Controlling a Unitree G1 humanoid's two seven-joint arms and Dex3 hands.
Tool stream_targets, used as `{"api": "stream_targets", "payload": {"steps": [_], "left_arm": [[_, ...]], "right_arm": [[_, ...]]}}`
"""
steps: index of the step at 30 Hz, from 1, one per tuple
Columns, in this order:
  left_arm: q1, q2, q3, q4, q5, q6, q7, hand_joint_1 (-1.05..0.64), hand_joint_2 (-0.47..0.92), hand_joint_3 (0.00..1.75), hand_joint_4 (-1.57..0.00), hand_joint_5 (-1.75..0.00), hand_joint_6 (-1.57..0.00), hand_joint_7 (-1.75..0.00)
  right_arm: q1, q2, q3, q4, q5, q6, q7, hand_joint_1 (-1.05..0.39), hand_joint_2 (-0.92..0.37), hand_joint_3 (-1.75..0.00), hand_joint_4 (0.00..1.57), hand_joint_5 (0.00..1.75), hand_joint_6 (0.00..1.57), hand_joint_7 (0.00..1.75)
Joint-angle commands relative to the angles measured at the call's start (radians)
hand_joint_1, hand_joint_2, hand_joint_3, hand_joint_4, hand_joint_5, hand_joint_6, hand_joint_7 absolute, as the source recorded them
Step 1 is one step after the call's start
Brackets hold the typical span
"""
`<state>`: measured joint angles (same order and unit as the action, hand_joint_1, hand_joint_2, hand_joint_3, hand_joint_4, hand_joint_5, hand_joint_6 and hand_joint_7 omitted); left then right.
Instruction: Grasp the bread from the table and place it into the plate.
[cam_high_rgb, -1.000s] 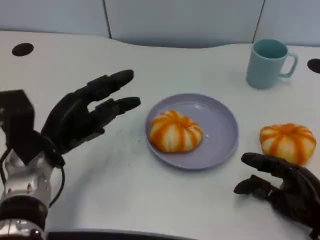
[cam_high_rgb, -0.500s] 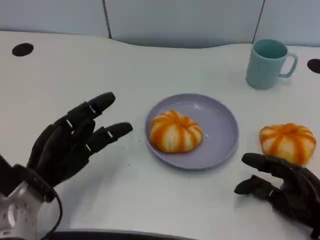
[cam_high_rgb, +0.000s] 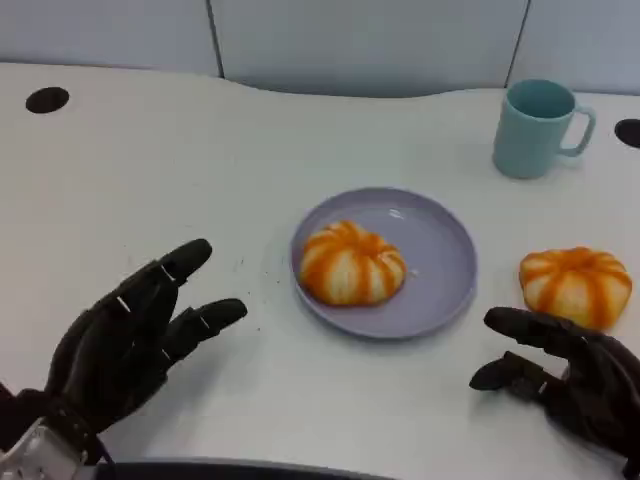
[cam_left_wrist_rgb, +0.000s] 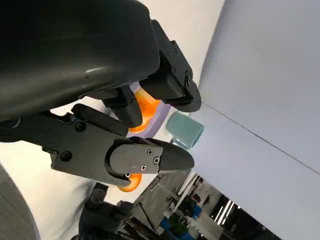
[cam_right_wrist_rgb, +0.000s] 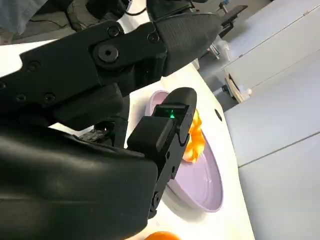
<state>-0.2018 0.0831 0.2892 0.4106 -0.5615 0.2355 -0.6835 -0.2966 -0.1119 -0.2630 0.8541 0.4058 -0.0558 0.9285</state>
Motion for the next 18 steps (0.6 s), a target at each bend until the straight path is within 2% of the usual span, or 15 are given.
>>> {"api": "stream_targets", "payload": {"steps": [1, 5, 10, 11, 12, 14, 18], "left_arm": [[0.025, 0.006, 0.006, -0.028, -0.002, 0.011, 0.028, -0.52, 0.92, 0.33, -0.44, -0.99, -0.67, -0.06], [0.064, 0.000, -0.008, -0.049, 0.011, 0.035, 0.064, -0.46, 0.92, 0.36, -0.48, -1.13, -0.75, -0.09], [0.082, -0.007, -0.008, -0.071, -0.003, 0.083, 0.106, -0.41, 0.92, 0.38, -0.39, -1.35, -0.75, -0.17], [0.085, -0.012, -0.005, -0.074, -0.009, 0.096, 0.116, -0.40, 0.92, 0.38, -0.37, -1.38, -0.71, -0.25], [0.086, -0.015, -0.003, -0.077, -0.013, 0.105, 0.123, -0.40, 0.92, 0.38, -0.35, -1.43, -0.56, -0.53], [0.094, -0.021, -0.011, -0.071, 0.002, 0.087, 0.121, -0.40, 0.92, 0.36, -0.35, -1.47, -0.44, -0.80], [0.107, -0.023, -0.031, -0.050, 0.032, 0.022, 0.086, -0.41, 0.92, 0.36, -0.31, -1.58, -0.36, -1.10]], "right_arm": [[0.019, -0.015, 0.002, 0.007, -0.008, 0.007, -0.012, -0.40, -0.92, -0.11, 0.56, 1.10, 0.97, 0.02], [0.018, -0.018, 0.002, 0.012, -0.011, -0.001, -0.011, -0.41, -0.92, -0.10, 0.56, 1.11, 0.96, 0.02], [0.018, -0.022, -0.001, 0.014, -0.005, 0.001, -0.002, -0.42, -0.92, -0.10, 0.55, 1.10, 0.96, 0.02], [0.017, -0.024, -0.003, 0.016, -0.004, 0.000, 0.002, -0.43, -0.92, -0.10, 0.55, 1.10, 0.96, 0.02], [0.016, -0.026, -0.003, 0.018, -0.004, -0.001, 0.005, -0.43, -0.92, -0.10, 0.55, 1.10, 0.96, 0.01], [0.011, -0.031, -0.006, 0.027, -0.003, 0.004, 0.006, -0.42, -0.92, -0.10, 0.55, 1.10, 0.96, 0.01], [0.008, -0.038, -0.005, 0.030, -0.009, 0.003, -0.001, -0.42, -0.92, -0.10, 0.55, 1.09, 0.95, 0.01]]}}
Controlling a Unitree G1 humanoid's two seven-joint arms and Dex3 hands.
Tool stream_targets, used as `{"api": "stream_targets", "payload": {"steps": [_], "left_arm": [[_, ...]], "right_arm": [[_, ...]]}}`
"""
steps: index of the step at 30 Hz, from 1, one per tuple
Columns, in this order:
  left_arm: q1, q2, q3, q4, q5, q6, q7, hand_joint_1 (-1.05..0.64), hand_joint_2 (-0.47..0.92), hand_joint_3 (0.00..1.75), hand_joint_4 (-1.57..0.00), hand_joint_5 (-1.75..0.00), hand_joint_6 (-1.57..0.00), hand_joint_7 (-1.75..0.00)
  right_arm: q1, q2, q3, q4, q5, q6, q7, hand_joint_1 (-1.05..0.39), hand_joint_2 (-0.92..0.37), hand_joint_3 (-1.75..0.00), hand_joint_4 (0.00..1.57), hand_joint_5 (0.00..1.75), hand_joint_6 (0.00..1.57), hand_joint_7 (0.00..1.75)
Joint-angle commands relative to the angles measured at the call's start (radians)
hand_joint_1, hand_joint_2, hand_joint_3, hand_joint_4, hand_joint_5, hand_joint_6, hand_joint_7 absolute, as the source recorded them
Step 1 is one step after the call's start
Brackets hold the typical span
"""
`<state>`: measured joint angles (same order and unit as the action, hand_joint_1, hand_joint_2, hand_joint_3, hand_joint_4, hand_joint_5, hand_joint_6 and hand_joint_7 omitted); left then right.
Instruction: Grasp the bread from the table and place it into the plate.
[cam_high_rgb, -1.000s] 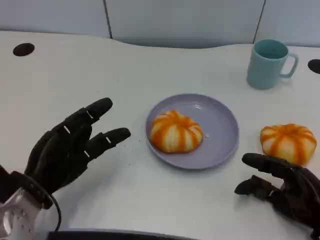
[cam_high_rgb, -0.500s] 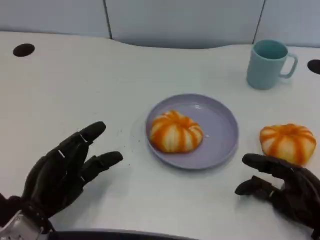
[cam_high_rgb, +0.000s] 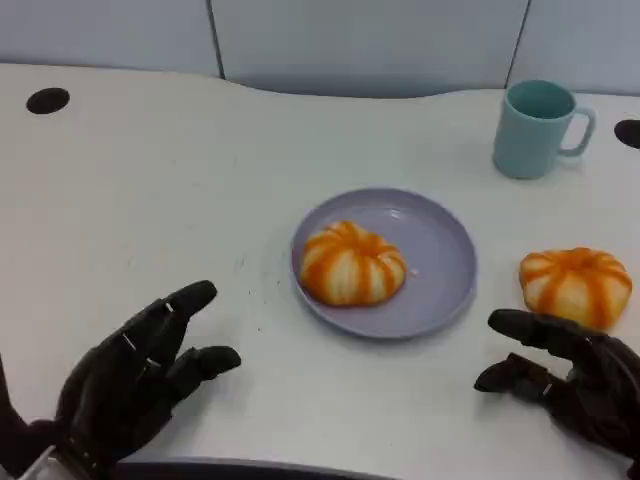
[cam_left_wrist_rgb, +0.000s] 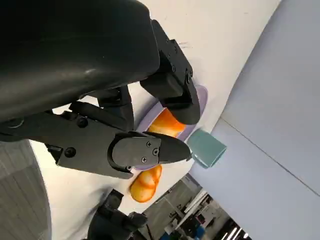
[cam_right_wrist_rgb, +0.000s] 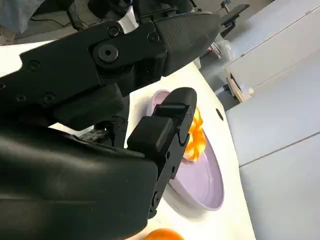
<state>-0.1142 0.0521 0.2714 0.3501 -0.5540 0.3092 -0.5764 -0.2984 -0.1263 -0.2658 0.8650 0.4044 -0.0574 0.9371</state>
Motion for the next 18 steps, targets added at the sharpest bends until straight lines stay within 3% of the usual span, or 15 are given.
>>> {"api": "stream_targets", "payload": {"steps": [1, 7, 18], "left_arm": [[0.021, 0.008, -0.016, 0.013, 0.025, -0.057, -0.023, -0.42, 0.92, 0.34, -0.31, -1.60, -0.35, -1.13], [0.022, 0.005, -0.015, 0.024, 0.015, -0.051, -0.020, -0.41, 0.92, 0.30, -0.28, -1.73, -0.22, -1.32], [-0.010, 0.002, -0.008, 0.098, 0.022, -0.109, -0.041, -0.42, 0.92, 0.28, -0.24, -1.73, -0.24, -1.30]], "right_arm": [[0.009, -0.024, -0.002, 0.019, -0.009, 0.002, -0.011, -0.42, -0.92, -0.10, 0.55, 1.09, 0.95, 0.01], [0.001, -0.025, -0.005, 0.035, -0.008, -0.010, -0.008, -0.44, -0.92, -0.07, 0.55, 1.11, 0.96, 0.01], [-0.035, -0.031, -0.023, 0.115, -0.002, -0.036, 0.012, -0.42, -0.92, -0.07, 0.56, 1.13, 0.95, 0.01]]}}
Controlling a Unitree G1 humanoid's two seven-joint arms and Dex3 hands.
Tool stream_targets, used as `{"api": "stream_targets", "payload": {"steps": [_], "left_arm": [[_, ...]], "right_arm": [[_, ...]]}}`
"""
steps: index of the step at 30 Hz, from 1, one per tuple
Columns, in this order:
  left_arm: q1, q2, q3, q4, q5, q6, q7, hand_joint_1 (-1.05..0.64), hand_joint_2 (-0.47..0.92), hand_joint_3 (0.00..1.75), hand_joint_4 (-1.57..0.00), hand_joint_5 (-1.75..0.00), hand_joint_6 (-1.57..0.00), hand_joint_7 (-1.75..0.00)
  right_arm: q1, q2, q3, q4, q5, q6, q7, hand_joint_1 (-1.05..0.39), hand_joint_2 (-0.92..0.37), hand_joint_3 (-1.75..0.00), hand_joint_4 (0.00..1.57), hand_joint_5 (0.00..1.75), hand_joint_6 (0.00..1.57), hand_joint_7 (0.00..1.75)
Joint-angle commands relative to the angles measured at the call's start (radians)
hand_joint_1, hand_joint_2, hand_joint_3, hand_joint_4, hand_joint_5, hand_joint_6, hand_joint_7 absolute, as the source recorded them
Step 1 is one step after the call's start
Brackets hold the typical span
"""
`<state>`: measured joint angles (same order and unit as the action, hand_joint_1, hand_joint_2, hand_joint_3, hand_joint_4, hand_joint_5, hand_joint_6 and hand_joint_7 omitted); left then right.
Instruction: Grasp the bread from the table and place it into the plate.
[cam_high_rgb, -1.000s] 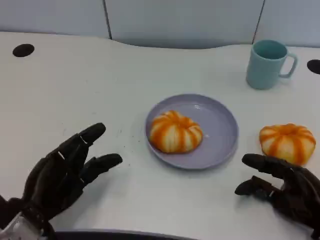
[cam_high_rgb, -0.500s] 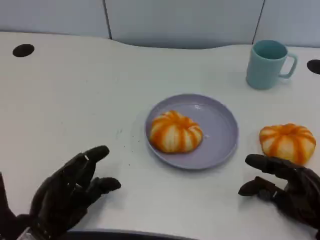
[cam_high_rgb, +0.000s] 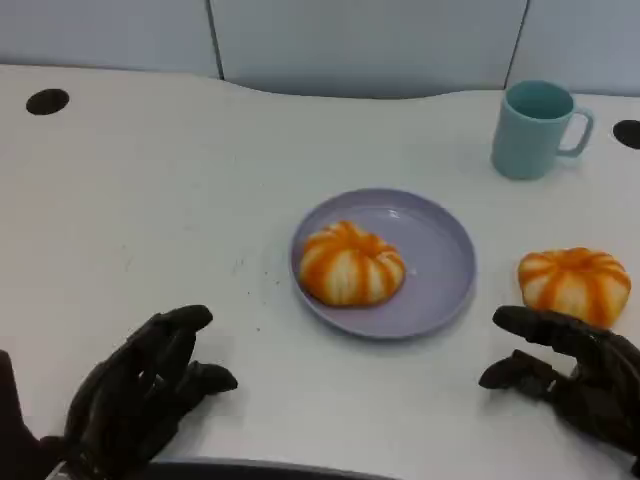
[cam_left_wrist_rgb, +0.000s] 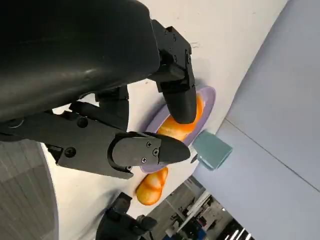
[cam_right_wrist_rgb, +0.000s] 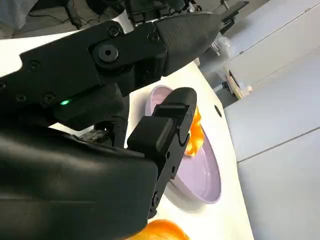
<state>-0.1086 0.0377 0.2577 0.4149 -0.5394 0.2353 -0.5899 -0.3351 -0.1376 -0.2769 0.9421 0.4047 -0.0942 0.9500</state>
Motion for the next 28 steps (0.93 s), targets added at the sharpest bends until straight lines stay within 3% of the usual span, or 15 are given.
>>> {"api": "stream_targets", "payload": {"steps": [1, 15, 18, 28], "left_arm": [[-0.017, 0.017, 0.006, 0.037, 0.007, -0.038, -0.029, -0.42, 0.92, 0.28, -0.24, -1.73, -0.24, -1.30], [-0.061, 0.012, 0.002, 0.117, 0.018, -0.115, -0.038, -0.43, 0.92, 0.29, -0.31, -1.75, -0.29, -1.34], [-0.068, 0.015, 0.003, 0.136, 0.019, -0.134, -0.055, -0.44, 0.92, 0.30, -0.29, -1.75, -0.29, -1.35], [-0.066, 0.013, 0.006, 0.138, 0.029, -0.144, -0.052, -0.45, 0.92, 0.27, -0.29, -1.75, -0.30, -1.35]], "right_arm": [[-0.001, -0.020, -0.012, 0.042, -0.003, -0.001, 0.001, -0.42, -0.92, -0.07, 0.56, 1.13, 0.95, 0.01], [-0.042, -0.031, -0.023, 0.125, -0.021, -0.049, 0.003, -0.42, -0.92, -0.07, 0.61, 1.08, 0.97, 0.02], [-0.040, -0.034, -0.014, 0.118, -0.038, -0.046, -0.027, -0.41, -0.92, -0.05, 0.72, 0.93, 1.02, 0.03], [-0.033, -0.033, -0.008, 0.105, -0.044, -0.036, -0.045, -0.37, -0.92, -0.03, 0.80, 0.78, 1.03, 0.02]]}}
